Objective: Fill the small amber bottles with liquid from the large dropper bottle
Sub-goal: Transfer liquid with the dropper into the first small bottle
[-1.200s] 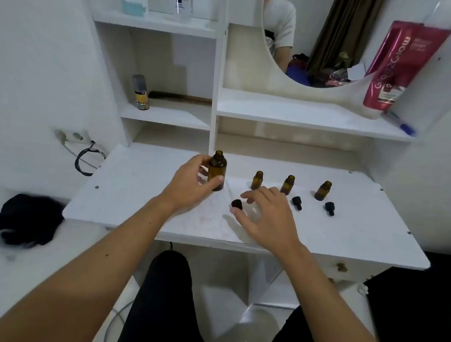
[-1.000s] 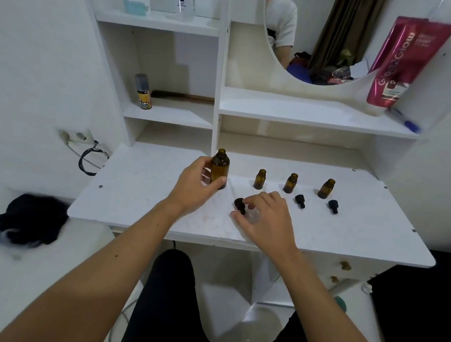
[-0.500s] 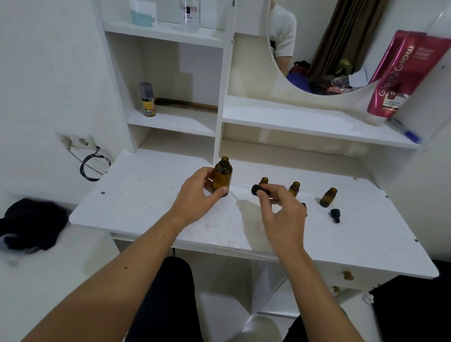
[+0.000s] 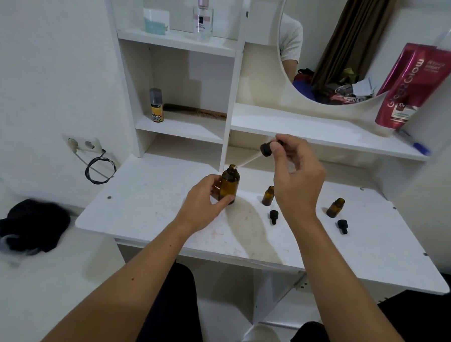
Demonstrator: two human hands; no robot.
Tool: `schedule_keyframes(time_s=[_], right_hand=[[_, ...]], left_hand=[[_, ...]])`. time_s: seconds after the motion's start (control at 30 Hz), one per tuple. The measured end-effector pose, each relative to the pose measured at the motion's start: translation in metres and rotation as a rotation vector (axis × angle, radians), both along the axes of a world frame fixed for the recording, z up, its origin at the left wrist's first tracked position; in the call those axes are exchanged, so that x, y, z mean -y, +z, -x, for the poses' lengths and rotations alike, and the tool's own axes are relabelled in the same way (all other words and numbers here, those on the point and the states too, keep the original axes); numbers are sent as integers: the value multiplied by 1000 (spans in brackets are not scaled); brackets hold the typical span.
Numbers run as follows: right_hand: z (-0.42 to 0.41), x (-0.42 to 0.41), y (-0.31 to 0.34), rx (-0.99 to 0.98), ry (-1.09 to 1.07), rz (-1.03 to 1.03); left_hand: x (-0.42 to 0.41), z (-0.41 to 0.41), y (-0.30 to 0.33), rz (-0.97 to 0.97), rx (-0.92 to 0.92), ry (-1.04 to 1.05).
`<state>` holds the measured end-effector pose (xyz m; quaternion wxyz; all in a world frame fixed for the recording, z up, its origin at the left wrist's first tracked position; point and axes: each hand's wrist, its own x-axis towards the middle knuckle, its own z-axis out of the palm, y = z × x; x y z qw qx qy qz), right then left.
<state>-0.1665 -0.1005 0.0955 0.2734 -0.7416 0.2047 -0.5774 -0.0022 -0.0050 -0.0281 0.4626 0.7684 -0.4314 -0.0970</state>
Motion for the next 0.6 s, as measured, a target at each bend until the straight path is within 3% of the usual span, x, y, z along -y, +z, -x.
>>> schedule_keyframes(time_s=[0.3, 0.6], right_hand=[[-31, 12, 1, -190, 64, 222], [-51, 19, -13, -424, 180, -111]], left_hand=[[2, -2, -1, -8, 0, 0], [2, -3, -3, 3, 35, 3]])
